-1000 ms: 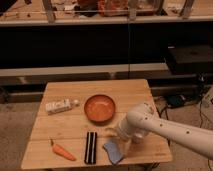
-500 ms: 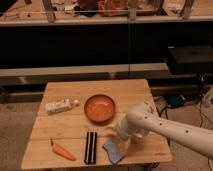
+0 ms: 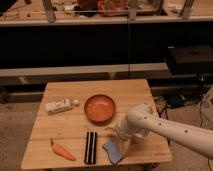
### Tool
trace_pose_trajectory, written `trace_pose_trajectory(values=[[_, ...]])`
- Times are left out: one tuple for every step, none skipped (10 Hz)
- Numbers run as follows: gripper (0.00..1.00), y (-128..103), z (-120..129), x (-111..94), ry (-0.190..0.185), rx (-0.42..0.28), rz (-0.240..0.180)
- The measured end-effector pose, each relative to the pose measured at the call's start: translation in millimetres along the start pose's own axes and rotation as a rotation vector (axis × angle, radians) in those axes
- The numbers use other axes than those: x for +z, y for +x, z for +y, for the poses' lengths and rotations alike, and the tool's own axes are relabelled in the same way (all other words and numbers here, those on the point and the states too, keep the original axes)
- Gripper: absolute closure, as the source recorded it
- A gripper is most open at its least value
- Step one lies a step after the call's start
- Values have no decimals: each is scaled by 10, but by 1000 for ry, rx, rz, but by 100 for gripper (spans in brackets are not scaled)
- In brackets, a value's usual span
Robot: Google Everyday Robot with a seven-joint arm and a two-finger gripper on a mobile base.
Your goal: Place the white sponge in the ceramic bowl
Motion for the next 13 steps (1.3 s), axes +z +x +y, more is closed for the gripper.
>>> trace_pose_trajectory(values=[[20, -56, 5, 13, -25, -56, 70], [20, -131, 0, 36, -41, -115, 148], [20, -170, 26, 56, -52, -186, 218], [20, -199, 60, 82, -59, -258, 243], [20, -225, 80, 105, -65, -326, 246], [20, -252, 114, 123, -63, -399, 240], [20, -261, 142, 119, -53, -439, 221], [20, -263, 175, 106, -35, -460, 182], [20, -263, 185, 101, -35, -472, 169], [20, -273, 195, 85, -51, -511, 194], [20, -293, 191, 72, -71, -548, 222], [20, -286, 199, 52, -87, -572, 247], [20, -302, 193, 41, -116, -627, 280]])
